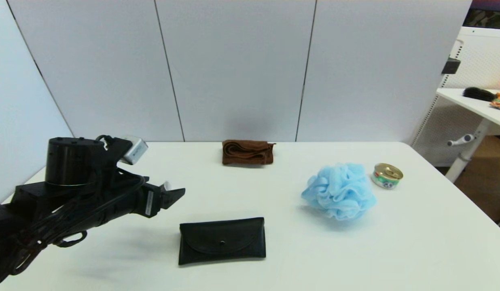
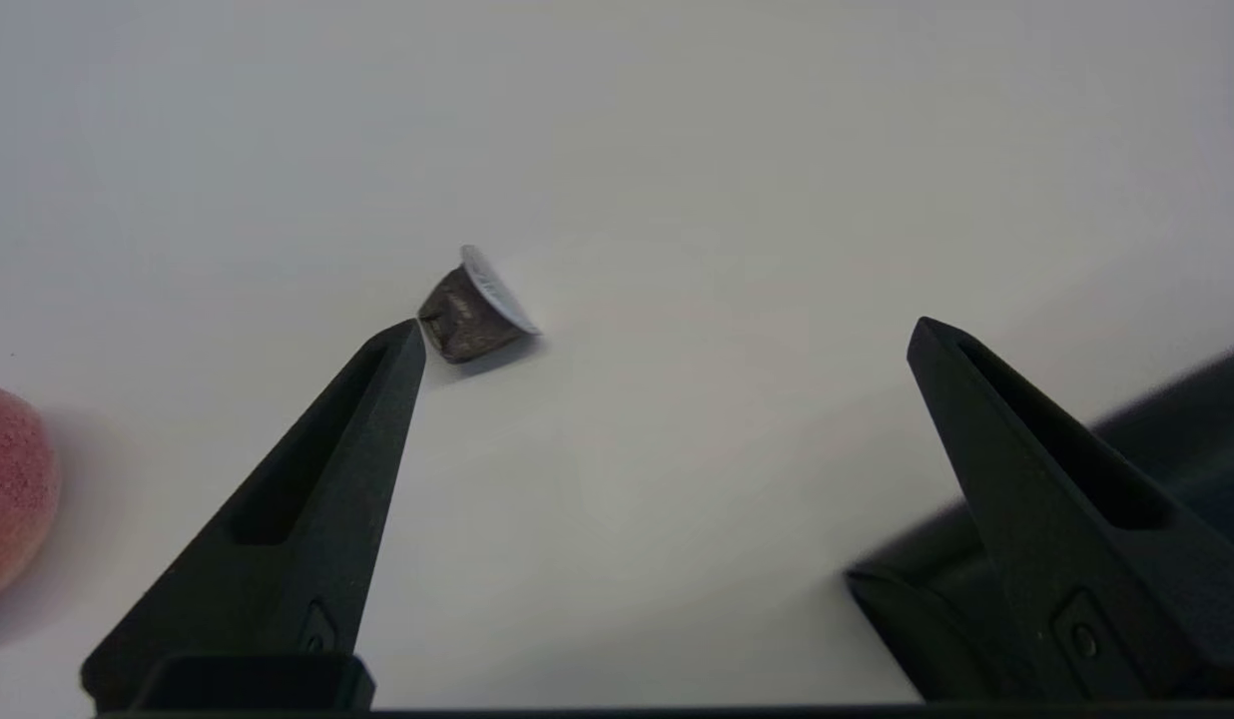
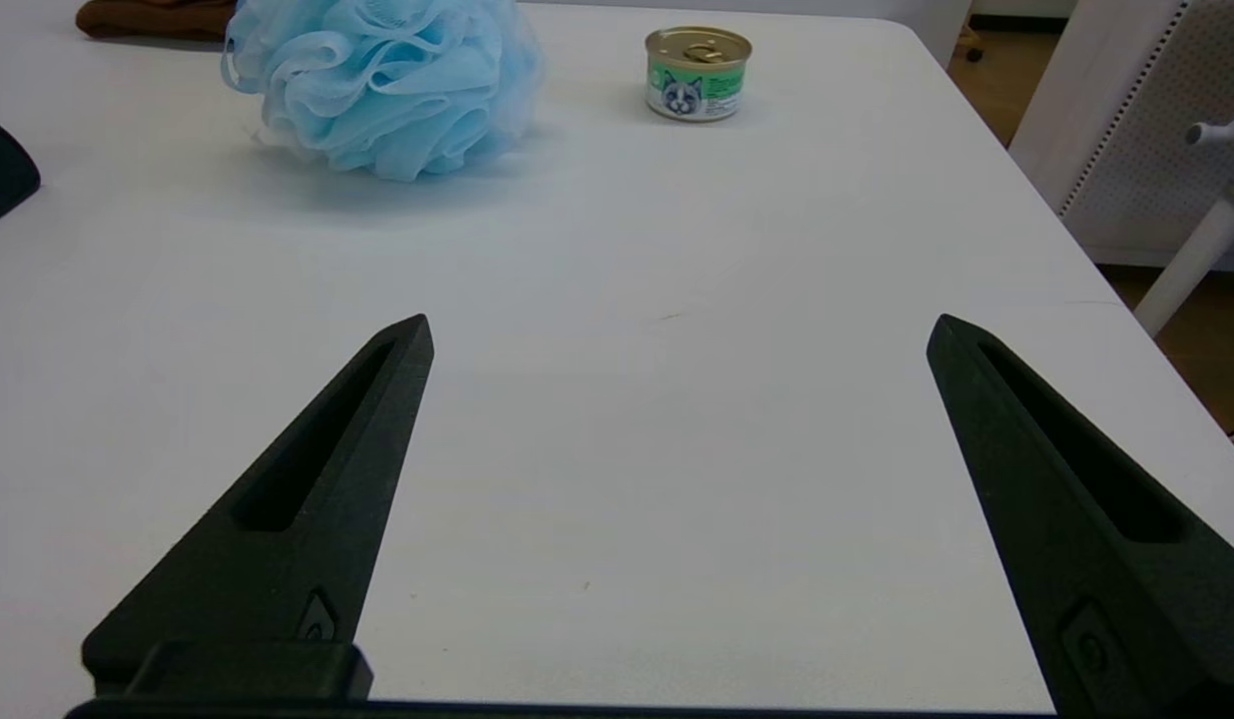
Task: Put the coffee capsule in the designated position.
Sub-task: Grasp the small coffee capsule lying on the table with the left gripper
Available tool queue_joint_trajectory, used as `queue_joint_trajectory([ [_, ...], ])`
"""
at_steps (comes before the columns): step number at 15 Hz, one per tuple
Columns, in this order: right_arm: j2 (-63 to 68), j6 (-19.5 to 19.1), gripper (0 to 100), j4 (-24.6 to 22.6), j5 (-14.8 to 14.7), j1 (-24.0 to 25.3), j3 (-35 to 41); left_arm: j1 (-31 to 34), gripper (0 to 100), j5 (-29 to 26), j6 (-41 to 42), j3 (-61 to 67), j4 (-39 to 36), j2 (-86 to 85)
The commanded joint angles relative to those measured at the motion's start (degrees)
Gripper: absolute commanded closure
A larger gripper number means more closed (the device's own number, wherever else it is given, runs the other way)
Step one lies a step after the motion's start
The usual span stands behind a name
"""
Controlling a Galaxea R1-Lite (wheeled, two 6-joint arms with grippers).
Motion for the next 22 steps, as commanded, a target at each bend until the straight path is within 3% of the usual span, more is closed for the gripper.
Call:
queue_joint_trajectory([
  [1,0.07,-0.03,0,-0.01,0.02,0.01,0.0,-0.65,0,5.28,0.0,0.9,-2.23,4.6],
  [6,0.07,-0.03,0,-0.01,0.02,0.01,0.0,-0.65,0,7.92,-1.49,0.55,-5.31,6.8],
  [12,0.07,-0.03,0,0.08,0.02,0.01,0.0,-0.65,0,13.9,-5.8,0.72,-19.28,14.18],
  [16,0.07,-0.03,0,0.08,0.02,0.01,0.0,-0.65,0,14.25,-6.06,1.86,-20.25,16.21],
  [22,0.07,-0.03,0,-0.01,0.02,0.01,0.0,-5.14,0,24.62,-9.93,2.22,-24.21,19.02],
])
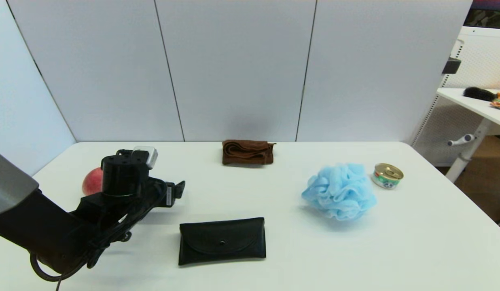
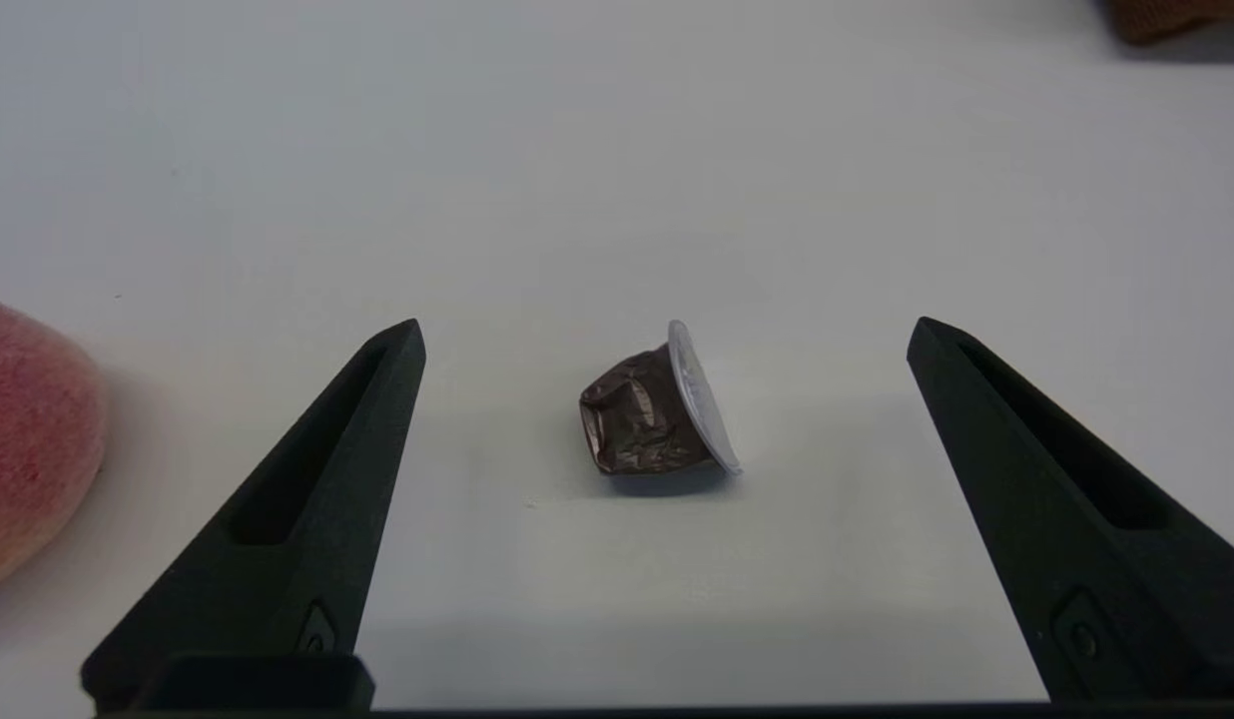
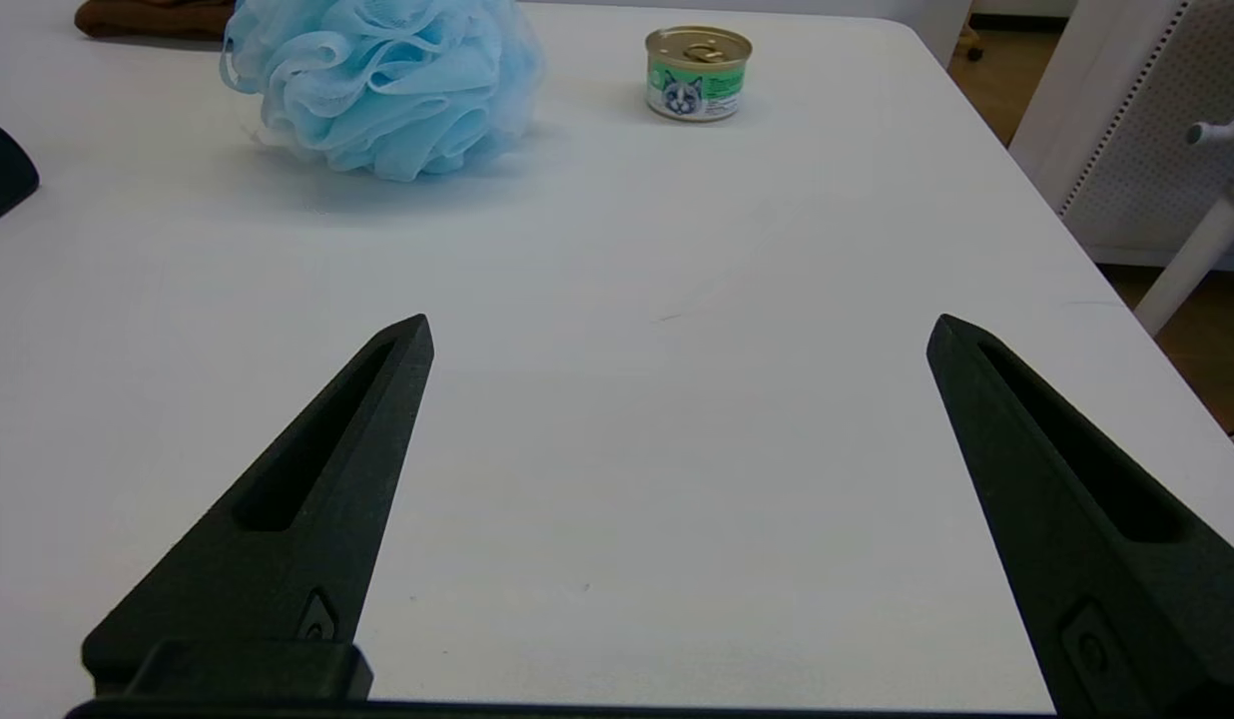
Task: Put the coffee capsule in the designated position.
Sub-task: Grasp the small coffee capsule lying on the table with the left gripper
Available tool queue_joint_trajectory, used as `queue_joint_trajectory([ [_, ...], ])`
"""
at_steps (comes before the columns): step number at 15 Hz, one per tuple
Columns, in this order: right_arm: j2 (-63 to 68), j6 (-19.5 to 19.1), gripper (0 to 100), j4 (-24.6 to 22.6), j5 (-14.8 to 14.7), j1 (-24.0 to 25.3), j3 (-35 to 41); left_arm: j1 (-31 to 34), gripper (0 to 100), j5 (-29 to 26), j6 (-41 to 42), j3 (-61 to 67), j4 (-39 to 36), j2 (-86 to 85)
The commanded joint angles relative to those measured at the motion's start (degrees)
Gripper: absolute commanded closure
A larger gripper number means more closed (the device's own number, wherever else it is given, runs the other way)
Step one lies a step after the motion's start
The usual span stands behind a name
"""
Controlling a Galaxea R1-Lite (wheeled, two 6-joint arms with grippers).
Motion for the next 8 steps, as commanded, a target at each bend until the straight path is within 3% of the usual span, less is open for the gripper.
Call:
queue_joint_trajectory([
  [1,0.07,-0.06,0,0.06,0.05,0.01,0.0,-4.27,0,4.32,-4.86,-0.16,-0.8,1.87],
  [8,0.07,-0.06,0,0.06,0.05,0.01,0.0,-5.32,0,5.11,-5.82,-0.6,-0.62,0.81],
])
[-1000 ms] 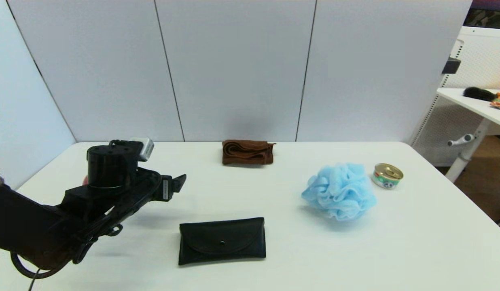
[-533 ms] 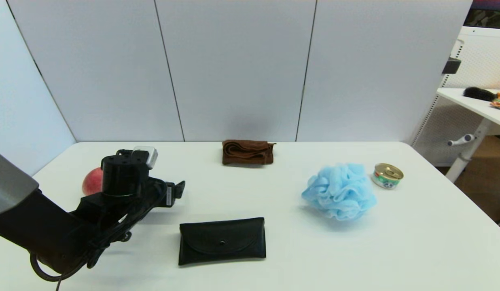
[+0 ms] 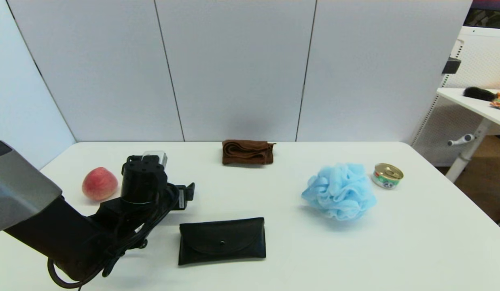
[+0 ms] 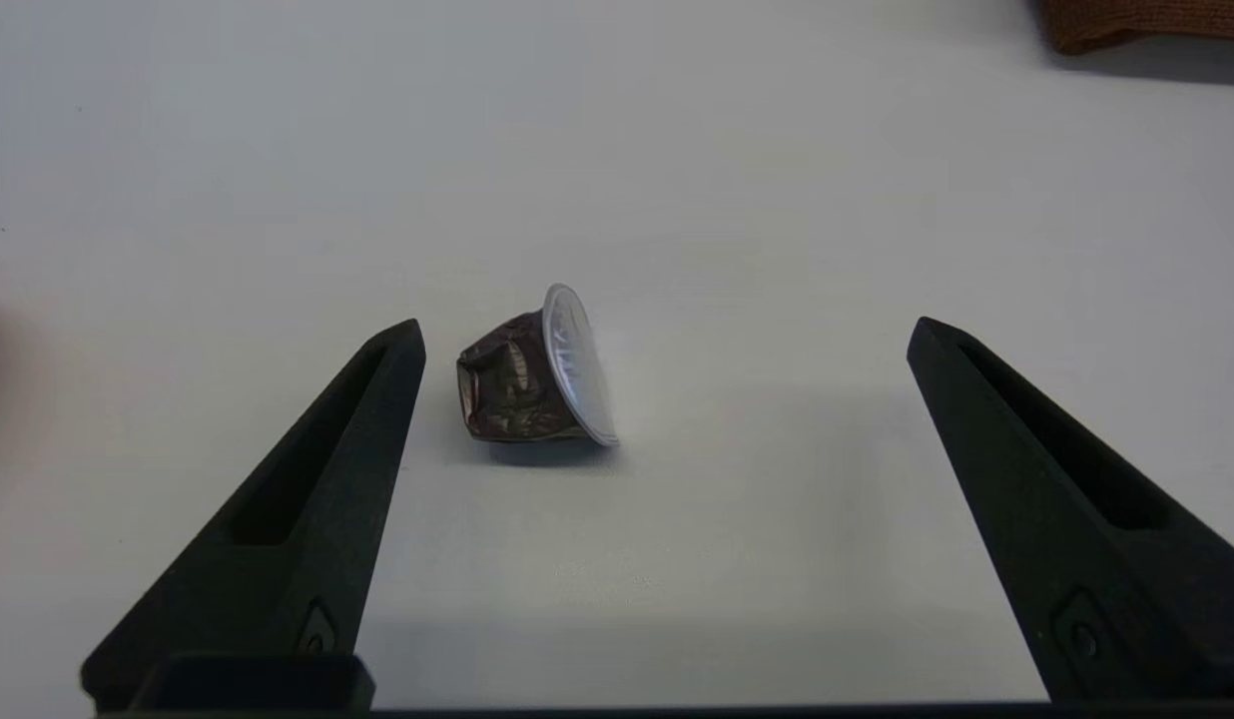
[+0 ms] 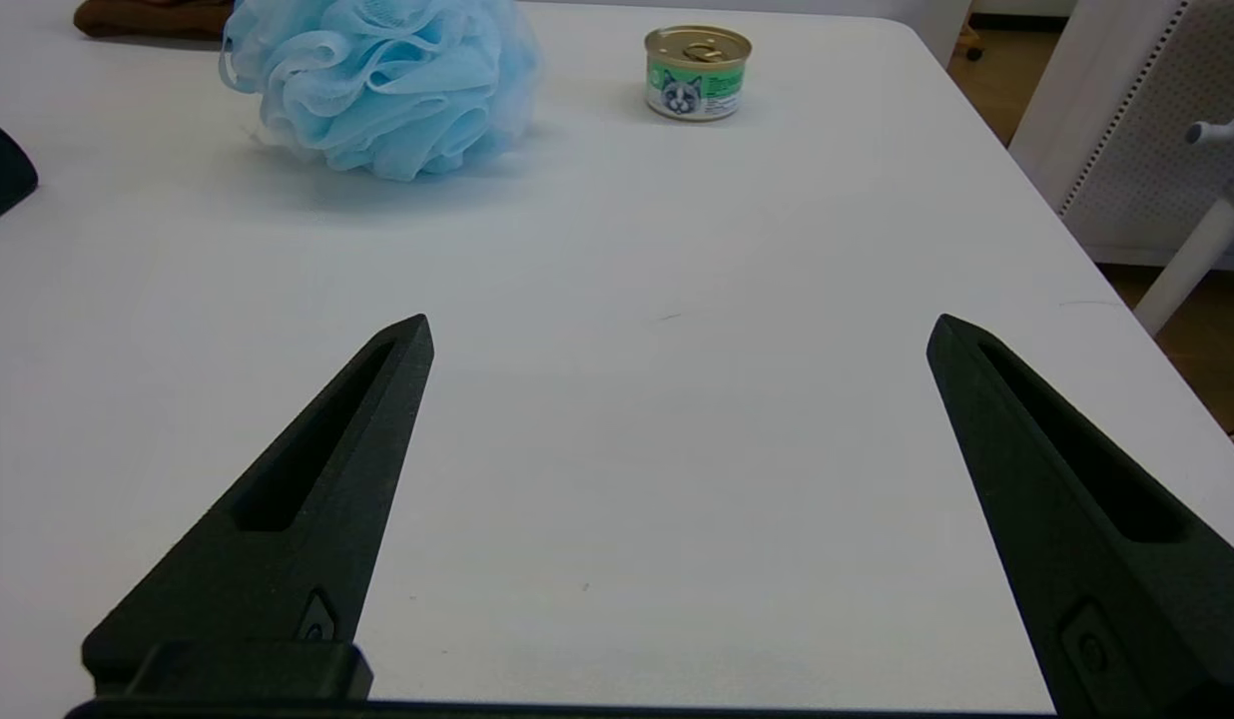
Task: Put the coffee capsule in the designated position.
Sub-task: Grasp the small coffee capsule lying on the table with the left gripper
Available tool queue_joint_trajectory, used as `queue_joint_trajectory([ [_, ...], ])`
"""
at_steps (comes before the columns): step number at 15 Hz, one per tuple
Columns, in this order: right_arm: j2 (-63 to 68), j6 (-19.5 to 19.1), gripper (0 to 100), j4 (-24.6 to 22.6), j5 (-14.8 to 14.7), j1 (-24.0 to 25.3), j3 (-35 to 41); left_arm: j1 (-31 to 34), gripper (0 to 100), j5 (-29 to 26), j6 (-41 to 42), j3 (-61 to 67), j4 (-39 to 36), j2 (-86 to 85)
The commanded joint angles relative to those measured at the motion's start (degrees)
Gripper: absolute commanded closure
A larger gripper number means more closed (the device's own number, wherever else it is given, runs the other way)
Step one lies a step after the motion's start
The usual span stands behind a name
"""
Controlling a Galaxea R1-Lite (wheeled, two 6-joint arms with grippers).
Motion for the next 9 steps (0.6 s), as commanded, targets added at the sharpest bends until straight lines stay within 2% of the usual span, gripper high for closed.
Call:
queue_joint_trajectory([
  [1,0.07,-0.01,0,0.01,0.05,0.01,0.0,0.0,0,0.12,-0.07,0.03,-0.23,-1.18],
  [9,0.07,-0.01,0,0.01,0.05,0.01,0.0,-0.62,0,-0.23,4.06,0.3,0.3,-3.02],
])
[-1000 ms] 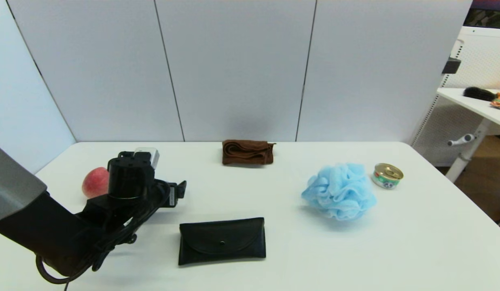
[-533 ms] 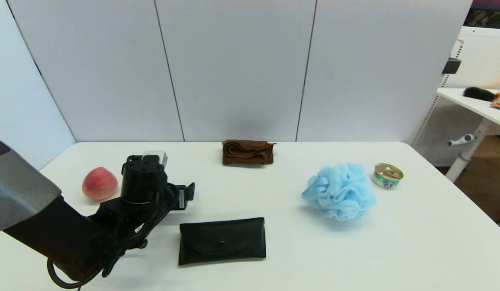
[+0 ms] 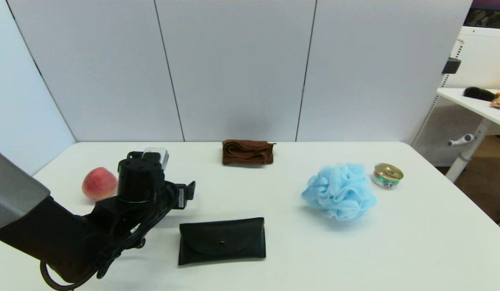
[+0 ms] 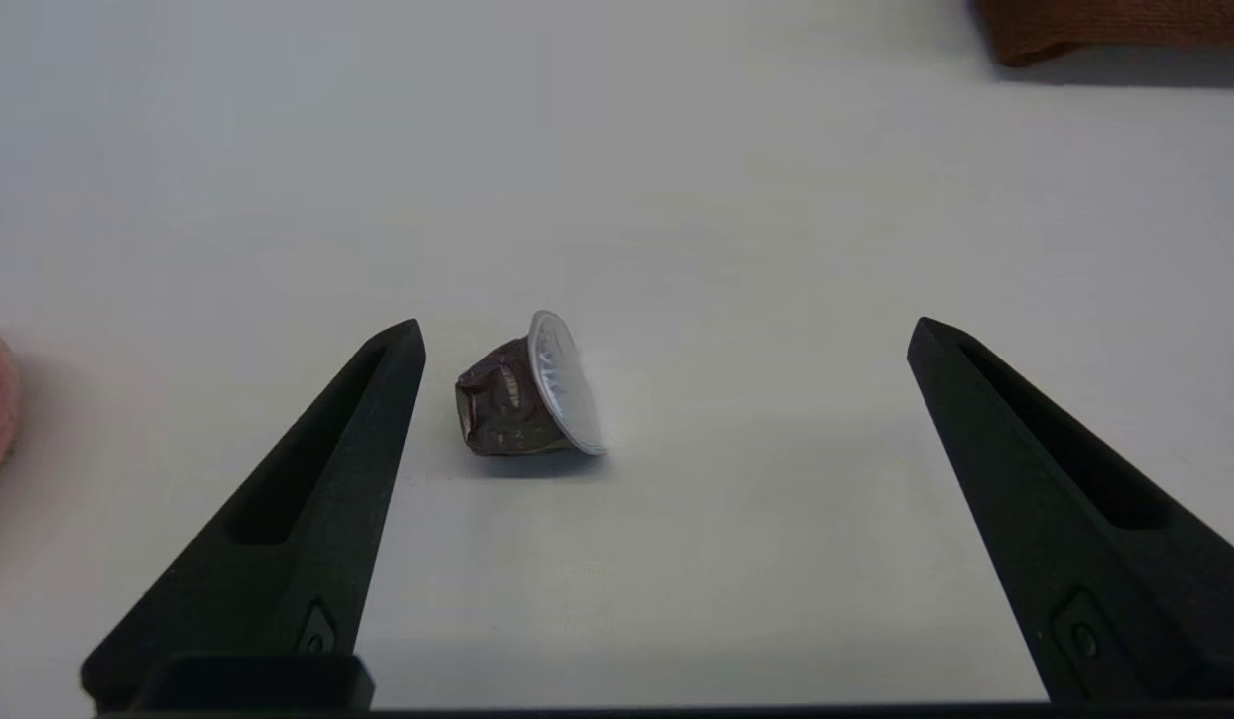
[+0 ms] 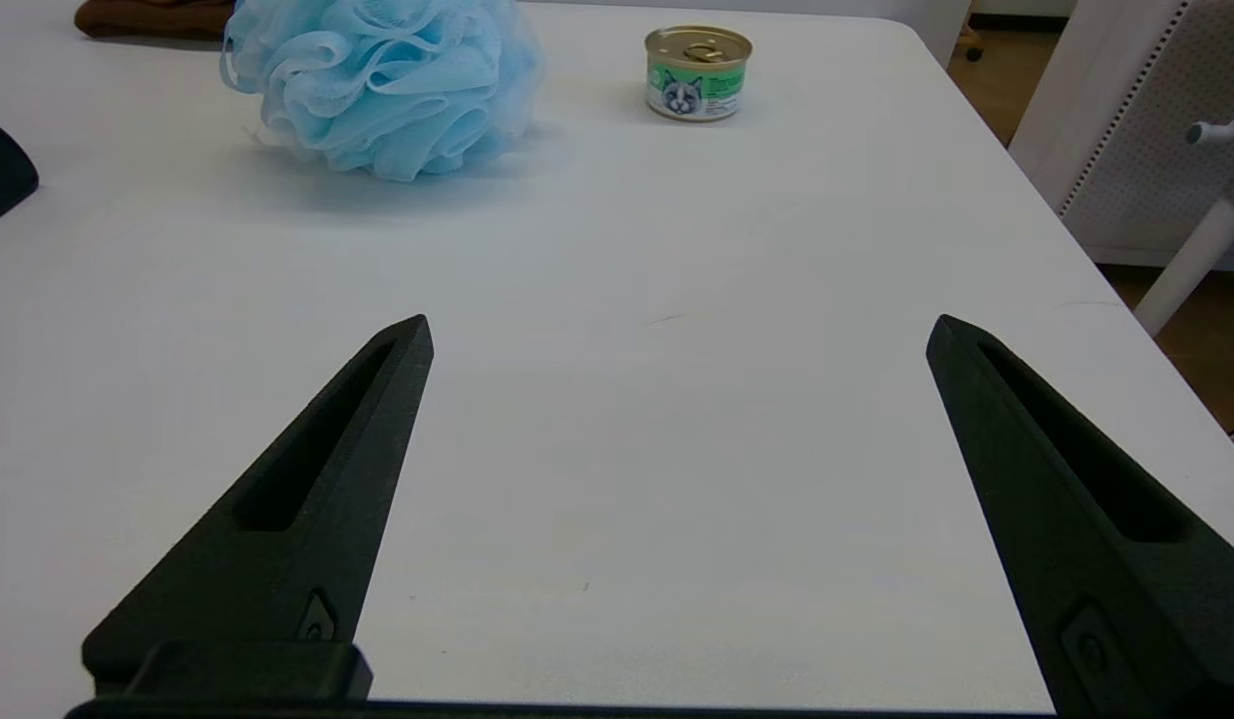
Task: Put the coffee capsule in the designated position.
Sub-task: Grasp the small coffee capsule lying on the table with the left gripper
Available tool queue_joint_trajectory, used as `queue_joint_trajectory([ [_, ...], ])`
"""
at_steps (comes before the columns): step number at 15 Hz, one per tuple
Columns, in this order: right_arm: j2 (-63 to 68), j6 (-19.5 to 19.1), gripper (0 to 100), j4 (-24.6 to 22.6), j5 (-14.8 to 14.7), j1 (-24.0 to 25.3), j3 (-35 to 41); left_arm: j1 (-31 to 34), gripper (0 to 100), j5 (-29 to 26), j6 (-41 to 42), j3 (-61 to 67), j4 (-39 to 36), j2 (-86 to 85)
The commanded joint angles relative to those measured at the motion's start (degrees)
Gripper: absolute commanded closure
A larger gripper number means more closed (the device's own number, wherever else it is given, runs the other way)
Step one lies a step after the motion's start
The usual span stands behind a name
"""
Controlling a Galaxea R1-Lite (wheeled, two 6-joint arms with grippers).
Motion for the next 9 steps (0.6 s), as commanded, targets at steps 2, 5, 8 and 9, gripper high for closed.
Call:
queue_joint_trajectory([
  [2,0.07,-0.06,0,0.06,0.05,0.01,0.0,0.02,0,0.2,-0.23,0.63,0.92,-0.95],
  [5,0.07,-0.06,0,0.06,0.05,0.01,0.0,0.37,0,0.29,-2.25,0.45,1.53,-0.95],
  [8,0.07,-0.06,0,-0.03,0.05,0.01,0.0,0.46,0,0.38,-6.03,0.54,1.53,-0.16],
  [9,0.07,-0.06,0,-0.03,0.05,0.01,0.0,0.46,0,0.82,-7.09,0.8,1.53,0.01],
])
